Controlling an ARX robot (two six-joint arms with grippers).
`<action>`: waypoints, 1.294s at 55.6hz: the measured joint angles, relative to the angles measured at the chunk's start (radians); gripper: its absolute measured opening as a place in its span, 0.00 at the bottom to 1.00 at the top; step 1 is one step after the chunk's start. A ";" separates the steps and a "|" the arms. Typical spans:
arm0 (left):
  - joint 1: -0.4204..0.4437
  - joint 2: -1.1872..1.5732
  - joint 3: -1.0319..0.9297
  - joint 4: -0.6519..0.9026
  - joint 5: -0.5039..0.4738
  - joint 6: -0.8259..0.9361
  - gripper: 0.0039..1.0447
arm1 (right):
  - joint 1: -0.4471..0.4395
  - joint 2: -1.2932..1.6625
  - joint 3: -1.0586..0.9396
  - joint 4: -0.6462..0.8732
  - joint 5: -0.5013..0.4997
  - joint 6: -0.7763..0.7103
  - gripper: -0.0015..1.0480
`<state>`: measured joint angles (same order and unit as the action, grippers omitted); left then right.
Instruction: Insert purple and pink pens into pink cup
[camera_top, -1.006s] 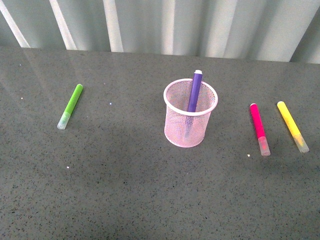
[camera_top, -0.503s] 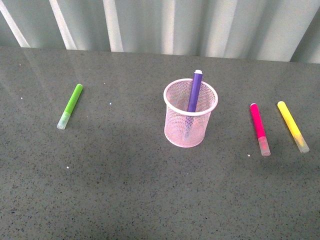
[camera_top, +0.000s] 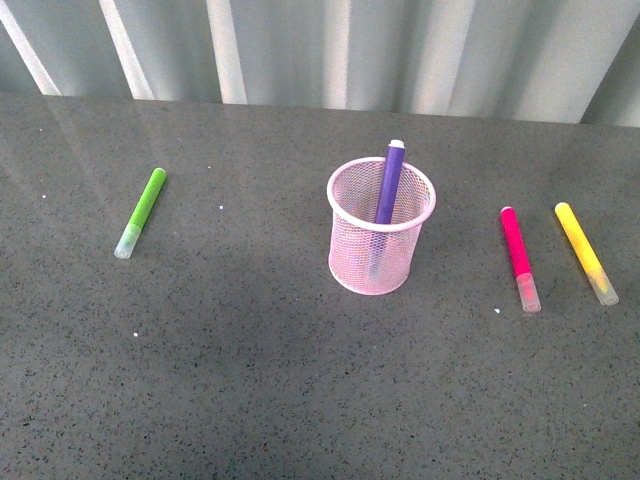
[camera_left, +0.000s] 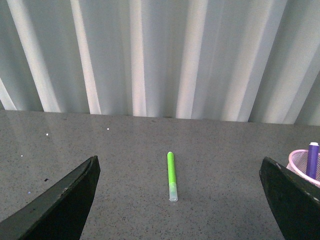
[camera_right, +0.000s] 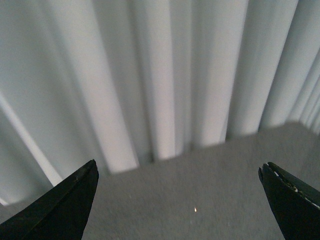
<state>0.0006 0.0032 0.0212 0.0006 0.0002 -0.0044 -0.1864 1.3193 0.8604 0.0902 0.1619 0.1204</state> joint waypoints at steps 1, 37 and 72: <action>0.000 0.000 0.000 0.000 0.000 0.000 0.94 | 0.008 0.051 0.024 -0.015 0.008 -0.002 0.93; 0.000 0.000 0.000 0.000 0.000 0.000 0.94 | 0.274 0.622 0.155 -0.087 -0.052 0.068 0.93; 0.000 0.000 0.000 0.000 0.000 0.000 0.94 | 0.316 0.855 0.317 -0.063 -0.117 0.135 0.93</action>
<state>0.0006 0.0032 0.0212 0.0006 -0.0002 -0.0048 0.1295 2.1738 1.1774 0.0273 0.0452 0.2558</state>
